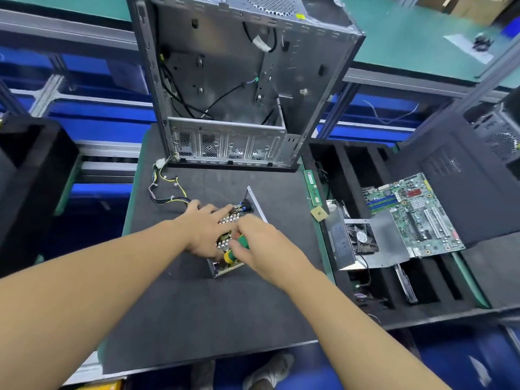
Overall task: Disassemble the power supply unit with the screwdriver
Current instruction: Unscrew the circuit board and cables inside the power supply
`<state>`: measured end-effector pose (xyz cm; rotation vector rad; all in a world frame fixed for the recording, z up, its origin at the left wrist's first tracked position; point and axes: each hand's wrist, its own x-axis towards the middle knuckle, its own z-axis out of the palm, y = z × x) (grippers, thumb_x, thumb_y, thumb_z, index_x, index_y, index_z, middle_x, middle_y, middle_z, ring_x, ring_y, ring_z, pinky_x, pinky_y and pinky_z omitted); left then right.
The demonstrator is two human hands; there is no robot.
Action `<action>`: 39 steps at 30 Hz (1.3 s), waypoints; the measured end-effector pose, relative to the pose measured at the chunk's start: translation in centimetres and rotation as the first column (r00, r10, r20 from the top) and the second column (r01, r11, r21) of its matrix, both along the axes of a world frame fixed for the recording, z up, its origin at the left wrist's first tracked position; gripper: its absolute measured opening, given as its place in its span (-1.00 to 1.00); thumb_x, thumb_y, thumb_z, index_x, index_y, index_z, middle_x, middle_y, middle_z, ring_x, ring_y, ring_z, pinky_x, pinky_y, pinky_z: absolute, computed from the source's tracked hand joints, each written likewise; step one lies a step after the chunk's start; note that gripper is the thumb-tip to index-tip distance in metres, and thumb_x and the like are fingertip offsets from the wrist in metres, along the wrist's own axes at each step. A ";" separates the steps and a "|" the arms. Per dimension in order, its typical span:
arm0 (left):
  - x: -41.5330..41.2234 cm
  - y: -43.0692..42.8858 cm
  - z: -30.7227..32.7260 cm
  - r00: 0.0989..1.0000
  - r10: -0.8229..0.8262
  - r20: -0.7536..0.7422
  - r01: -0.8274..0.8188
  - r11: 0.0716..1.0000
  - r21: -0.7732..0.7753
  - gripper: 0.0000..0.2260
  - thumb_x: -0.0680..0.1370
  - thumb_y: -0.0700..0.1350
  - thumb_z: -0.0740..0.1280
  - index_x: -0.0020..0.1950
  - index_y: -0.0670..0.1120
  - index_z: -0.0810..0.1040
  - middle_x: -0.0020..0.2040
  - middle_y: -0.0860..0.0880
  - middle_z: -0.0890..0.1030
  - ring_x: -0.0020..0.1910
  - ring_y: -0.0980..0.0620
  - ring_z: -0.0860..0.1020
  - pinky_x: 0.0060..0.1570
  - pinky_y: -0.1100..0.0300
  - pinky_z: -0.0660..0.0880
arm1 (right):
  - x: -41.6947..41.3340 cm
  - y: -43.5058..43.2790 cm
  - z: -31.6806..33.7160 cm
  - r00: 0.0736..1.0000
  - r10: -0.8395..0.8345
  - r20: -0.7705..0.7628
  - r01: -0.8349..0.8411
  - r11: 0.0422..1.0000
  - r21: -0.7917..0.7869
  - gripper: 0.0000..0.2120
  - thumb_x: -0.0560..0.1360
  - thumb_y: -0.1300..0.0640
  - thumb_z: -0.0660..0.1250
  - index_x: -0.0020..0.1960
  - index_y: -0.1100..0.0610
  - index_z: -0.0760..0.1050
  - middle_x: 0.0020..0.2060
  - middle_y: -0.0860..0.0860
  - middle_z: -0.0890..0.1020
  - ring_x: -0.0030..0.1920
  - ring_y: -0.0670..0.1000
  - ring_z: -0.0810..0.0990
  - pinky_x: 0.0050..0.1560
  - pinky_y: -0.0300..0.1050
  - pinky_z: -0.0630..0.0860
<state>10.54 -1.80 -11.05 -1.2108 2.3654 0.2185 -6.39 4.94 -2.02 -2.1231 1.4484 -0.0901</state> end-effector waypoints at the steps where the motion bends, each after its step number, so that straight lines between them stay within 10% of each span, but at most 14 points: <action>1: -0.1 -0.1 0.0 1.000 0.003 0.004 -0.003 1.000 0.006 -0.40 0.46 0.32 0.14 0.47 0.17 0.18 0.64 -0.07 -0.12 0.53 -0.14 0.11 0.39 -0.22 0.09 | -0.1 -0.1 0.0 1.000 0.008 -0.007 -0.008 1.000 -0.005 -0.85 0.62 0.01 0.19 0.07 0.08 0.39 -0.06 -0.09 0.40 -0.09 0.05 0.43 -0.07 0.05 0.45; 8: -0.2 -0.2 0.4 1.000 0.009 0.021 -0.010 0.999 0.048 -0.47 0.44 0.24 0.20 0.40 0.16 0.37 0.63 -0.09 -0.12 0.52 -0.14 0.11 0.38 -0.23 0.07 | 0.4 0.1 -1.0 0.988 0.135 -0.080 -0.139 0.989 -0.046 -0.79 0.64 0.05 0.17 0.17 0.16 0.41 0.11 0.03 0.48 0.04 0.07 0.46 -0.01 0.03 0.41; 19: -0.1 -0.5 -0.2 1.000 0.020 0.009 -0.020 0.999 0.040 -0.36 0.46 0.27 0.10 0.55 0.27 0.11 0.63 -0.05 -0.12 0.51 -0.09 0.09 0.36 -0.19 0.04 | 1.2 0.2 -0.5 0.940 0.239 -0.243 -0.268 0.959 -0.093 -0.75 0.65 0.07 0.13 0.19 0.22 0.40 0.16 0.08 0.48 0.04 0.09 0.49 -0.01 0.08 0.48; 39: -0.3 -0.3 0.4 0.999 0.036 0.013 -0.036 0.997 0.066 -0.38 0.47 0.30 0.21 0.51 0.22 0.20 0.64 -0.05 -0.14 0.53 -0.09 0.05 0.41 -0.20 0.02 | 0.1 0.4 -0.5 0.978 0.187 -0.091 -0.194 0.978 -0.071 -0.76 0.64 0.10 0.19 0.19 0.25 0.41 0.19 0.07 0.49 0.10 0.06 0.45 0.05 0.02 0.39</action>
